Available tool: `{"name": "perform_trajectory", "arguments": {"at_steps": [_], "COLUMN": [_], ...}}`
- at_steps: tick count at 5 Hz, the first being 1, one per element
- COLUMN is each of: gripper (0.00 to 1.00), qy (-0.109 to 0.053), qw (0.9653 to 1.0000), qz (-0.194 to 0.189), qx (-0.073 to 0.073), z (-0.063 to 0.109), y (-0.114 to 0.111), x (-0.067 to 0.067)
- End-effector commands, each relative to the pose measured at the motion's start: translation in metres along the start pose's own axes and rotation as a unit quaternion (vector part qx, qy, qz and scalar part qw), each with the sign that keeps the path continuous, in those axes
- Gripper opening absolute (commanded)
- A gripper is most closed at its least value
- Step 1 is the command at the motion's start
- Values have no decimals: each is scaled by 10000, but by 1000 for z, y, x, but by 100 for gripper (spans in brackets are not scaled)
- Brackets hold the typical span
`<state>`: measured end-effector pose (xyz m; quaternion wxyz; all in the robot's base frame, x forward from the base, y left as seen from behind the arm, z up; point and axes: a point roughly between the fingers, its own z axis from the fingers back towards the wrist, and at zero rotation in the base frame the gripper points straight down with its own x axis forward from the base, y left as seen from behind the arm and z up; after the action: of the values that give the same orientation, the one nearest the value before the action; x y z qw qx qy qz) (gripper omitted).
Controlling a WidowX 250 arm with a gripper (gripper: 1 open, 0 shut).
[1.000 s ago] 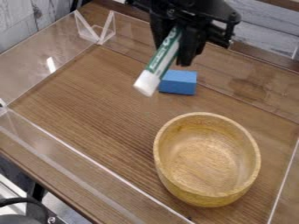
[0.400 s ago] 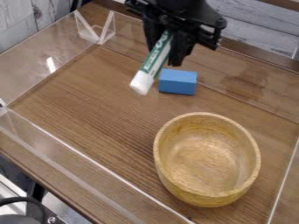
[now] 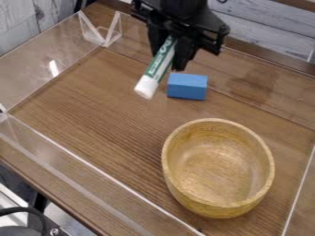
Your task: Remove the green marker from inside the brown bowl and put it on the table
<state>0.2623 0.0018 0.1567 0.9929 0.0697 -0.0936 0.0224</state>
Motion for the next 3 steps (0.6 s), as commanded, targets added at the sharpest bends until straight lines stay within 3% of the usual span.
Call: {"name": "perform_trajectory", "arguments": {"at_steps": [1, 3], "gripper": [0, 0], "qy": [-312, -321], "qw": [9994, 9987], "qz": [161, 344], "qx": [57, 175], "z": [8, -5], "y": [9, 18], "x": [19, 32]}}
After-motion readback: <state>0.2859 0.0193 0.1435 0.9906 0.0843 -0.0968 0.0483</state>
